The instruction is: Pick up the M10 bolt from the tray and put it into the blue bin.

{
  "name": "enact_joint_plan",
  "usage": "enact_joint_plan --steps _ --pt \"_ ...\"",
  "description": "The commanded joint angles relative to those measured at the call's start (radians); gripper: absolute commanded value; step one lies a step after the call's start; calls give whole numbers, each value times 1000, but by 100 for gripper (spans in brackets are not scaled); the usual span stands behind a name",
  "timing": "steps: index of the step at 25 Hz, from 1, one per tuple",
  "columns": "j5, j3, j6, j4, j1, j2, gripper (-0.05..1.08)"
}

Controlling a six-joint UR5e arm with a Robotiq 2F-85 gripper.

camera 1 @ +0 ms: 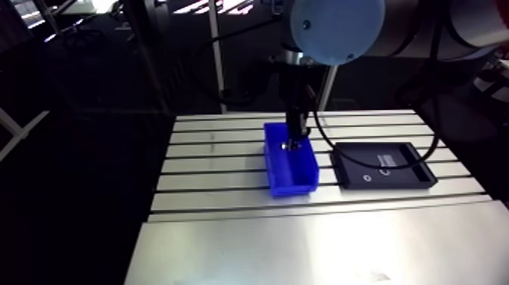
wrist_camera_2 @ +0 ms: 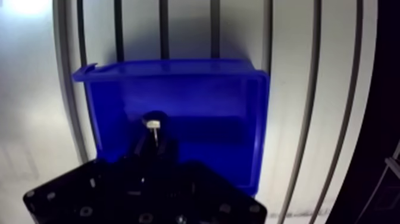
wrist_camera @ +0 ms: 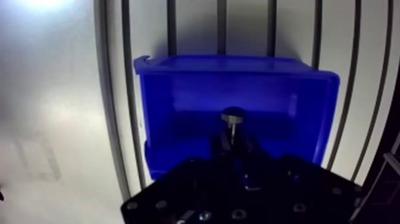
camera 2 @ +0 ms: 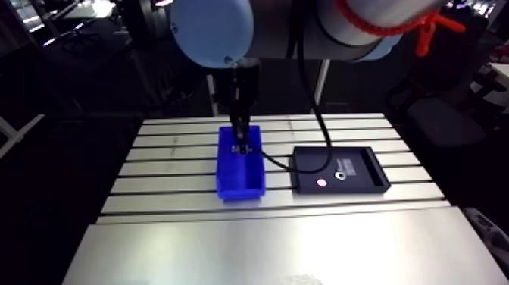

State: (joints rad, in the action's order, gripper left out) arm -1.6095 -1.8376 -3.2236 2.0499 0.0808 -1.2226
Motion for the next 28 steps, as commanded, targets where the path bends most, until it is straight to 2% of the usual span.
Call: enact_joint_plan --steps 1,12,28 --pt "-5 -19 0 42 -3 16 104" --pt "-5 -70 -2 102 -1 28 104" --pt "-5 -76 9 114 -6 53 100"
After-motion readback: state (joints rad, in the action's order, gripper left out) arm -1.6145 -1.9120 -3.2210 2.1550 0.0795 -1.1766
